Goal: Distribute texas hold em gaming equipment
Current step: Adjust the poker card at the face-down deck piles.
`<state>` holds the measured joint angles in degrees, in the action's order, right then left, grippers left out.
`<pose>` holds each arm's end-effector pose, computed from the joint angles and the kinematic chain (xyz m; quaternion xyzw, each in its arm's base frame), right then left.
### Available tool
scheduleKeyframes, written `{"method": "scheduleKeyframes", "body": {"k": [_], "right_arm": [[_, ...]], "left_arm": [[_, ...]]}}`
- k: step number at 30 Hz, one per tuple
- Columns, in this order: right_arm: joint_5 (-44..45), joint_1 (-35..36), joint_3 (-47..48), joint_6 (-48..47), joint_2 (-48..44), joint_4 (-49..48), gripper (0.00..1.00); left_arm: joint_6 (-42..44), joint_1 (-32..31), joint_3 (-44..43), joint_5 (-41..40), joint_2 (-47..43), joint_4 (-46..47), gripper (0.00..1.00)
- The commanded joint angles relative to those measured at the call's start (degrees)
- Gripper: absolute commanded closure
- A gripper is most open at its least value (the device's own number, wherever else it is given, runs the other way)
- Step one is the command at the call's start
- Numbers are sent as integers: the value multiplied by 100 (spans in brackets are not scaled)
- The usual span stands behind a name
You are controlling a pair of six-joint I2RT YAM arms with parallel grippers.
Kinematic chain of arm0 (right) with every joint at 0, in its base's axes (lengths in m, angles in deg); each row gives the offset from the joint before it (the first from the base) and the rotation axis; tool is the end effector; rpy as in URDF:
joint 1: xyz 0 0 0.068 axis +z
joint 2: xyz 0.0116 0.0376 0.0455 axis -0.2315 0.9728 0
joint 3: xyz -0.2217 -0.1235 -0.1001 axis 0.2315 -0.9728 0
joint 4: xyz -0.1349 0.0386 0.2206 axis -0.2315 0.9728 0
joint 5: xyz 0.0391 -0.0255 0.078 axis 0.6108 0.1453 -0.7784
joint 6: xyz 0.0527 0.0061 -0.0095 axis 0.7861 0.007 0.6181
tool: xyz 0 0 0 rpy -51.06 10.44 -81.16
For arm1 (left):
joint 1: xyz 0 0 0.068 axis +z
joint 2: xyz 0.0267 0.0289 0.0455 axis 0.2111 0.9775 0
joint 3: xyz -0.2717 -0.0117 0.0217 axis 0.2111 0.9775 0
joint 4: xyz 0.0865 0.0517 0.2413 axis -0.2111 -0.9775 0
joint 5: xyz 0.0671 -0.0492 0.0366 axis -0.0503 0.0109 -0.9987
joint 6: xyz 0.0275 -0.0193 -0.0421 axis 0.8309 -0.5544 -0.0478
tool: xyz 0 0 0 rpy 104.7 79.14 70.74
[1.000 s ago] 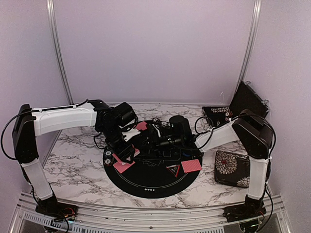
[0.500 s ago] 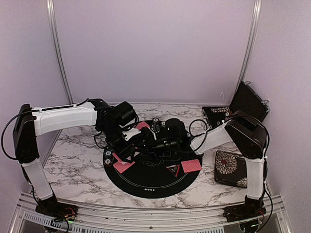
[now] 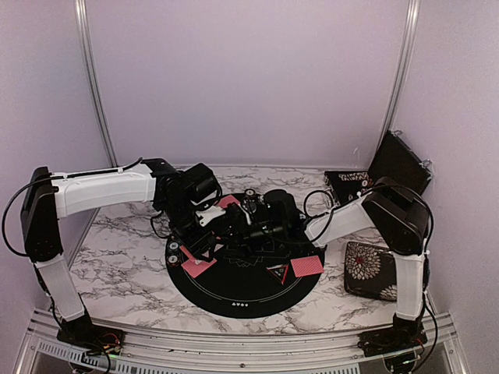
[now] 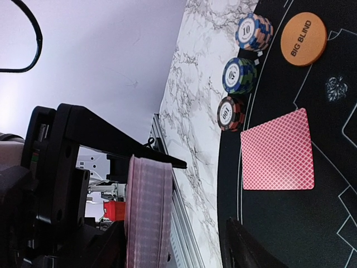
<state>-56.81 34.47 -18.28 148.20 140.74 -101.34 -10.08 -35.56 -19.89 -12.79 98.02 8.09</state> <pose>0.2708 0.3378 0.1518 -0.1272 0.7709 0.6231 0.0352 0.2390 -0.2712 0.2442 0.4212 0.8917 -0.1269 0.1062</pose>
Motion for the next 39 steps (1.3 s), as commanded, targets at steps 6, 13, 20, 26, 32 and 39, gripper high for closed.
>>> {"method": "scheduleKeyframes", "body": {"k": [6,13,20,26,32,39], "right_arm": [[218,-113,-93,-132,-272,257,42],[232,-154,-183,-87,-399,190,42],[12,-104,-170,267,-425,-392,41],[-78,-2,-74,393,-313,-580,40],[-101,80,-27,543,-90,-782,40],[-49,101,15,491,-9,-698,44]], "left_arm": [[31,-16,-67,2,-129,-107,45],[47,-16,-67,14,-118,-107,45],[53,-16,-74,13,-101,-107,45],[66,-16,-85,2,-95,-107,45],[68,-15,-72,-5,-114,-107,45],[66,-16,-42,-5,-129,-107,45]]}}
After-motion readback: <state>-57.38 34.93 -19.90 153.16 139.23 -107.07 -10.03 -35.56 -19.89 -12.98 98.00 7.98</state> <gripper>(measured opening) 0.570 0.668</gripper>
